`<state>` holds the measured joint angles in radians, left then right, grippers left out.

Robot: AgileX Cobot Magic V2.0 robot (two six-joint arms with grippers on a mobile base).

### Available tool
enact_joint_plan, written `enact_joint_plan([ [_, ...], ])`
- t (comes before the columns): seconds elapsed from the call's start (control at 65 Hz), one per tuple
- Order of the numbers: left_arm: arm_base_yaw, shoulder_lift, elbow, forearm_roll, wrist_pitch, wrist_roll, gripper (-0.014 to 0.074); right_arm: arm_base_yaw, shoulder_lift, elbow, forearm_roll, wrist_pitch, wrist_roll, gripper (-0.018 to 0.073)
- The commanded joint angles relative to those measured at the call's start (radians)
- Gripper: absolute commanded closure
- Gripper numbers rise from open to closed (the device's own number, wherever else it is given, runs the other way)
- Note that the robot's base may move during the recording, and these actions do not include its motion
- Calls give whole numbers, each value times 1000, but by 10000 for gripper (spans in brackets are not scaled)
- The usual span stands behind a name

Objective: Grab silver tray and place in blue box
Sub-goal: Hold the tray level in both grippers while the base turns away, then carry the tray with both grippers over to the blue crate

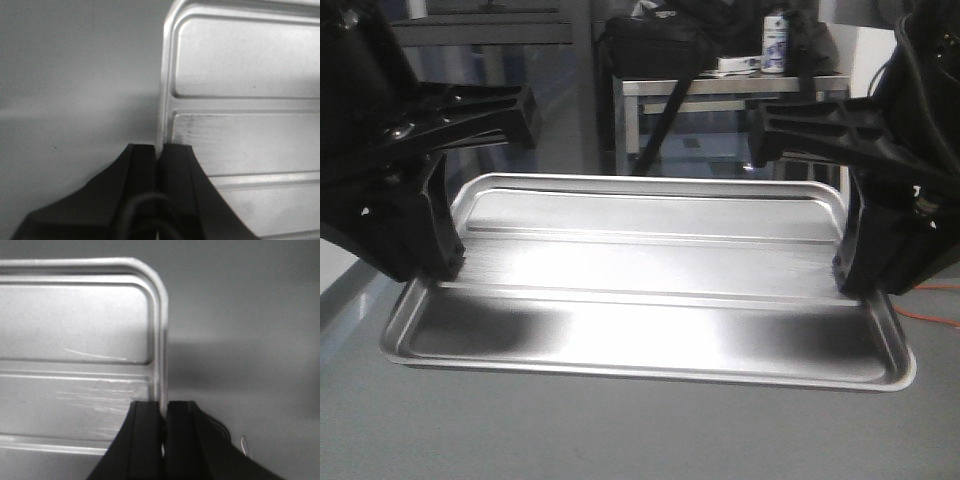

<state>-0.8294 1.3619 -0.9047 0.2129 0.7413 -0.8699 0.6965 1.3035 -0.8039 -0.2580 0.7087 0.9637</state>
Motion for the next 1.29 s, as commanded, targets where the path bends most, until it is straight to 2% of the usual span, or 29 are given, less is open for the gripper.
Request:
enact_joint_plan([
  [0.0, -3, -32, -22, 33, 9, -3, 700, -5, -33, -22, -52, 6, -2, 501],
  [1.277, -3, -32, -22, 33, 9, -3, 700, -5, -33, -22, -52, 6, -2, 501],
])
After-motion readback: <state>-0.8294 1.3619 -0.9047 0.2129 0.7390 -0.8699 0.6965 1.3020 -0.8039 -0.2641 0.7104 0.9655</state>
